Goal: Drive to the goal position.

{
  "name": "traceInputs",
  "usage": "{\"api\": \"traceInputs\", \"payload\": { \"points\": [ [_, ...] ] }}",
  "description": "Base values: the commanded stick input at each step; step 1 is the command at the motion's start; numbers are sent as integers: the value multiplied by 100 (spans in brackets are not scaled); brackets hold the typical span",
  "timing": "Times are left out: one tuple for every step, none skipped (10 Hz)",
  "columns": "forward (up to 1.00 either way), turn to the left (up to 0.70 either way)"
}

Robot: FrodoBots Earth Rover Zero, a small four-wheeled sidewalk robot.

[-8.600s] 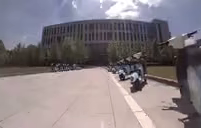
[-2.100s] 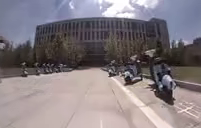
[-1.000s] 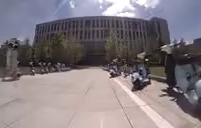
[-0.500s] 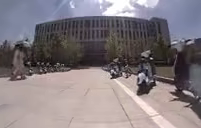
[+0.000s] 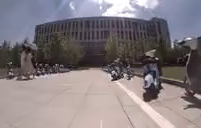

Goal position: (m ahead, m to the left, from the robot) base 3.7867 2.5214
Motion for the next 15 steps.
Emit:
{"api": "traceInputs", "payload": {
  "points": [
    [70, 0],
    [70, 0],
    [70, 0],
    [70, 0],
    [70, 0],
    [70, 0],
    [70, 0],
    [70, 0],
    [70, 0],
    [70, 0],
    [70, 0],
    [70, 0],
    [70, 0],
    [70, 0],
    [70, 0]
  ]
}}
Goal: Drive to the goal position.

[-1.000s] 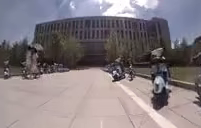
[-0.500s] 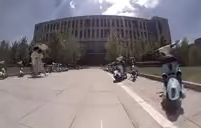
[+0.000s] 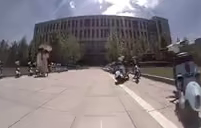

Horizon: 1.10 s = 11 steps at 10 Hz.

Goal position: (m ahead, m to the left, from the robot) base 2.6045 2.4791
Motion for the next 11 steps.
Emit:
{"api": "traceInputs", "payload": {
  "points": [
    [70, 0],
    [70, 0],
    [70, 0],
    [70, 0],
    [70, 0],
    [70, 0],
    [70, 0],
    [70, 0],
    [70, 0],
    [70, 0],
    [70, 0]
  ]
}}
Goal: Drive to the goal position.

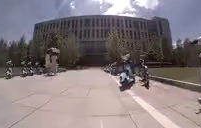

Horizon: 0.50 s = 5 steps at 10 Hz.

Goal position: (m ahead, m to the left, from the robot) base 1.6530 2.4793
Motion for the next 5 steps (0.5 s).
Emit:
{"api": "traceInputs", "payload": {
  "points": [
    [70, 7],
    [70, 34],
    [70, 35],
    [70, 35],
    [70, 35]
  ]
}}
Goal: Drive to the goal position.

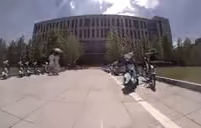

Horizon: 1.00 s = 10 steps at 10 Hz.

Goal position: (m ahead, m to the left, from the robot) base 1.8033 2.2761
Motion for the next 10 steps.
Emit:
{"api": "traceInputs", "payload": {
  "points": [
    [70, 35],
    [70, 35],
    [70, 35],
    [70, 35],
    [70, 35],
    [70, 35],
    [70, 35],
    [70, 35],
    [70, 35],
    [70, 35]
  ]
}}
